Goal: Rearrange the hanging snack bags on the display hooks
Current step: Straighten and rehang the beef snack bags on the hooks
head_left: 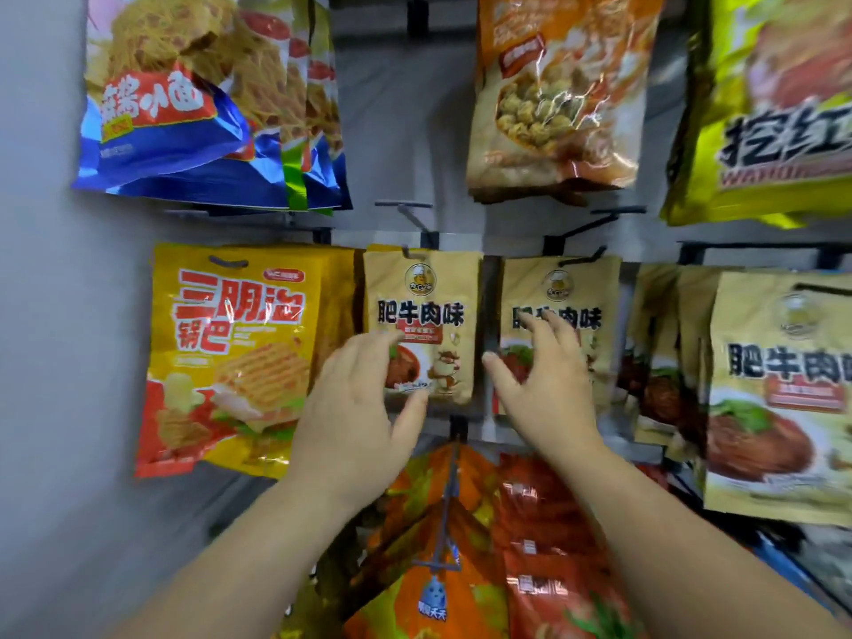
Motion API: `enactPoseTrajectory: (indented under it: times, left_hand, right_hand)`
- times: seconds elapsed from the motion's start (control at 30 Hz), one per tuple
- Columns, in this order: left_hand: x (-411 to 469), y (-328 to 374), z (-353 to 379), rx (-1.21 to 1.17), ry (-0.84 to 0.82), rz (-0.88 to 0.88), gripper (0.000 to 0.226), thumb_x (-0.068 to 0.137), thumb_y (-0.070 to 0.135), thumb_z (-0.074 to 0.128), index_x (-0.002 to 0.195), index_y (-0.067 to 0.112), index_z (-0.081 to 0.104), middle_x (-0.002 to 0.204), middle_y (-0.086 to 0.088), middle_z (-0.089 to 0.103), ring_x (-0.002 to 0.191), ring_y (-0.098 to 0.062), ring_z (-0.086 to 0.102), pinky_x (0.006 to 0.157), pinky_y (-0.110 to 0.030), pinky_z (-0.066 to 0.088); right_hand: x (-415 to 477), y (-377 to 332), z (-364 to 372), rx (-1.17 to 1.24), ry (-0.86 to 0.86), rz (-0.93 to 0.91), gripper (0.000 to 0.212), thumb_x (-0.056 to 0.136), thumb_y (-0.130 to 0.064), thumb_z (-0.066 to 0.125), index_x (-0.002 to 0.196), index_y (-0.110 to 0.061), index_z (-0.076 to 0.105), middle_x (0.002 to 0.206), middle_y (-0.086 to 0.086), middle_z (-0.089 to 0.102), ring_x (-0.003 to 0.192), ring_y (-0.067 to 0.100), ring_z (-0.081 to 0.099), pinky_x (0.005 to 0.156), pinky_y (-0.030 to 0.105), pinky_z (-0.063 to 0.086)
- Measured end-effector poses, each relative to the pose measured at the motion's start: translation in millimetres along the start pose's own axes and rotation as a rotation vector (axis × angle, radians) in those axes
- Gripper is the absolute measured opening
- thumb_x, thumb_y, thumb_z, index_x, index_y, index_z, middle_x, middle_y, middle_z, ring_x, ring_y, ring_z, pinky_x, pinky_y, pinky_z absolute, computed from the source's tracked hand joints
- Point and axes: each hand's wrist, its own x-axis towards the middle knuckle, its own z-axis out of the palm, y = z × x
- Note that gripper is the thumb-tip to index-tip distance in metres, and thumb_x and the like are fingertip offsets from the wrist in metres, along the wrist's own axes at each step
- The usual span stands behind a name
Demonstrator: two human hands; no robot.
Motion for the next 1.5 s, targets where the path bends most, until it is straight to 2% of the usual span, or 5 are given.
enactPoseTrajectory:
  times: [0.3,0.5,0.93,1.23,1.5]
  left_hand:
    - [49,0,78,0.075,-0.149,-0.283,0.094,0.095,0.053,0.065,0.164,0.012,0.014,0.172,-0.012,0.012,0.157,-0.033,0.018,0.125,-0.044,0.024]
    - [65,-14,99,-0.033,-0.056,-0.452,0.102,0.090,0.053,0.071,0.163,0.009,0.015,0.166,-0.017,0.025,0.151,-0.038,0.030,0.121,-0.050,0.032]
    - [77,-4,103,-0.256,0.036,-0.655,0.084,0.077,0.041,0.087,0.142,0.010,0.043,0.134,-0.014,0.054,0.123,-0.037,0.056,0.102,-0.052,0.051]
    - [80,6,81,-0.847,0.193,-0.842,0.028,0.097,0.023,0.072,0.117,0.014,0.055,0.105,0.001,0.067,0.099,-0.024,0.068,0.081,-0.040,0.058]
    - [75,9,55,-0.838,0.144,-0.719,0.015,0.108,0.021,0.054,0.107,0.021,0.069,0.100,-0.001,0.077,0.090,-0.021,0.075,0.073,-0.037,0.060]
  right_hand:
    - [41,67,-18,0.154,-0.041,0.421,0.105,0.088,-0.053,0.074,0.165,-0.013,0.013,0.171,0.014,0.017,0.156,0.037,0.022,0.126,0.053,0.026]
    - [43,68,-18,0.250,0.006,0.482,0.098,0.094,-0.044,0.071,0.164,-0.006,0.015,0.167,0.020,0.025,0.154,0.037,0.026,0.122,0.045,0.028]
    - [34,41,-13,0.471,0.099,0.509,0.042,0.085,-0.045,0.073,0.113,-0.028,0.047,0.117,0.005,0.066,0.105,0.030,0.067,0.094,0.054,0.057]
    - [44,30,-11,0.625,0.096,0.452,0.003,0.099,-0.027,0.063,0.101,-0.030,0.064,0.108,0.000,0.075,0.101,0.024,0.072,0.095,0.049,0.059]
    - [35,27,-28,0.537,0.101,0.425,0.037,0.108,-0.026,0.048,0.075,-0.013,0.057,0.073,0.015,0.058,0.069,0.025,0.053,0.065,0.038,0.042]
